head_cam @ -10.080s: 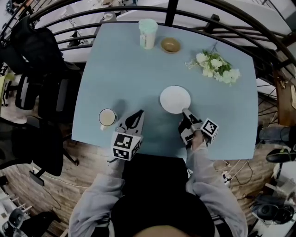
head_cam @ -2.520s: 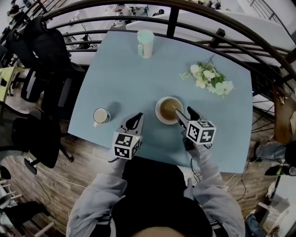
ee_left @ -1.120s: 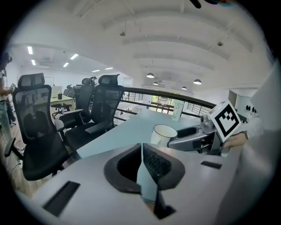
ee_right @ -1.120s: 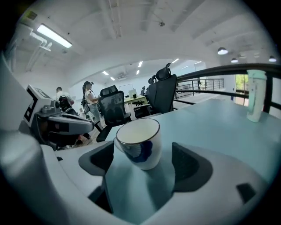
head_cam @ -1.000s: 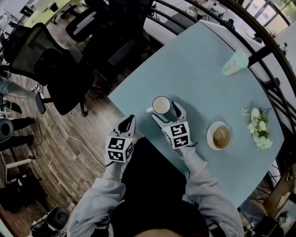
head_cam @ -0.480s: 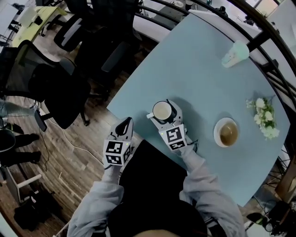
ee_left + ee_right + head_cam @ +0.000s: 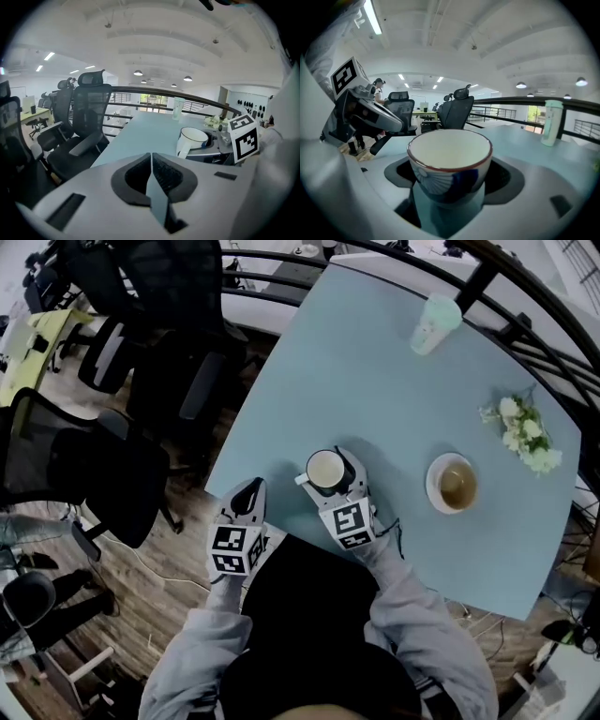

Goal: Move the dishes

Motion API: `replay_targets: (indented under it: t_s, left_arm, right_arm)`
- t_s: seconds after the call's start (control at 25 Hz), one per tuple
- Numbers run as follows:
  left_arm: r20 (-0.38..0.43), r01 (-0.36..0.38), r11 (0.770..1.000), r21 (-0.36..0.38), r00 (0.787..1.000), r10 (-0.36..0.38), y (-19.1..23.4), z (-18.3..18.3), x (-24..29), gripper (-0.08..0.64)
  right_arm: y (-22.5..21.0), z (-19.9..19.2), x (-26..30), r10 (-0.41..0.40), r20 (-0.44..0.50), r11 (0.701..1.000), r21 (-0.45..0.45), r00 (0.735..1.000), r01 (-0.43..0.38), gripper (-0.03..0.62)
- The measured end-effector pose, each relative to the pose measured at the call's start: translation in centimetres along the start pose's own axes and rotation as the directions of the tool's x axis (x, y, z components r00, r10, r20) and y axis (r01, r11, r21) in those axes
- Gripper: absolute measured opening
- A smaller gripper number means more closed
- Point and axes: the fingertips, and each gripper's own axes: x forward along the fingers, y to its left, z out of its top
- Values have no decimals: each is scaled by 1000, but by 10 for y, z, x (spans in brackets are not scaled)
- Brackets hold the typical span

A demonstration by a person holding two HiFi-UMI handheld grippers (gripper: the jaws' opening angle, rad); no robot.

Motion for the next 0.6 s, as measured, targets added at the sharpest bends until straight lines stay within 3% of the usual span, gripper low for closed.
replay_targets:
  t_s: [0.16, 0.28, 0.6]
  left_arm:
    - [6, 96, 994, 42, 995, -96, -24, 10, 20, 25]
    - [2, 159, 985, 72, 987, -159, -42, 14, 32, 25]
    - [-29, 277, 950, 142, 961, -276, -82, 23, 55, 25]
  right_arm:
    - [-36, -14, -23, -150, -21, 986, 73, 988, 151, 414]
    - [-65, -24, -43, -267, -44, 957, 106, 963, 270, 414]
    - [-137, -43, -91, -525, -77, 819, 226, 848, 527, 414]
